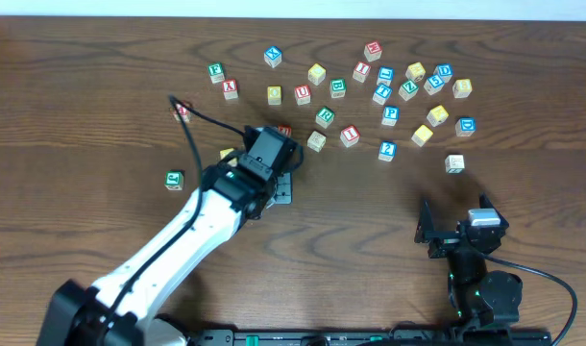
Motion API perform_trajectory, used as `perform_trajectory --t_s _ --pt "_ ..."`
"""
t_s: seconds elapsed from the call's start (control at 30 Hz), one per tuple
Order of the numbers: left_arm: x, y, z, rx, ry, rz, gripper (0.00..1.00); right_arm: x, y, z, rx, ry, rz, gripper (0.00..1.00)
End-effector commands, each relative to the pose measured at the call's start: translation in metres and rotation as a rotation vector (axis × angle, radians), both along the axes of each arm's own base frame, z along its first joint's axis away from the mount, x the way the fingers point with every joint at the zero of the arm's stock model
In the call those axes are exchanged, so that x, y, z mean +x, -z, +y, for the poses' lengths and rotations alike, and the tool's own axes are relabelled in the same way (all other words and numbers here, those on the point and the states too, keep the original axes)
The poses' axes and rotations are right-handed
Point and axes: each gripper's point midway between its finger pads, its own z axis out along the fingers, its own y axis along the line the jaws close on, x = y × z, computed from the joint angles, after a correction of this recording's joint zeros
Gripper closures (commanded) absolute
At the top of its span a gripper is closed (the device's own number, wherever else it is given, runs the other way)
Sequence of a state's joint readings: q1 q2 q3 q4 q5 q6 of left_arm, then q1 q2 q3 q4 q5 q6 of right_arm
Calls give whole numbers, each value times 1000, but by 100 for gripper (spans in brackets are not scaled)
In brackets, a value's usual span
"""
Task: Spell out NEURIPS
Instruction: 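Move the held red E block to the right of the green N block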
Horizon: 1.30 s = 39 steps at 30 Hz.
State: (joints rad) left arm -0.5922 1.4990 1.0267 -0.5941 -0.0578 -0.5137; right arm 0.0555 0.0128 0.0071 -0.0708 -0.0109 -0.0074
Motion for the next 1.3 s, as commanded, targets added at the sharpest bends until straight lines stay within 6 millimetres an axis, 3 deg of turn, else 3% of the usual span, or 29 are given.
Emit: perform_trajectory --t_s 0.0,0.17,1.27 --pt "-1 24 0 30 -16 53 92 0 1 -2 14 10 3 1" --pt "2 41 -2 45 -19 80 92 0 1 -2 14 10 3 1" --pt "0 62 -1 46 -15 77 92 0 1 -2 14 10 3 1"
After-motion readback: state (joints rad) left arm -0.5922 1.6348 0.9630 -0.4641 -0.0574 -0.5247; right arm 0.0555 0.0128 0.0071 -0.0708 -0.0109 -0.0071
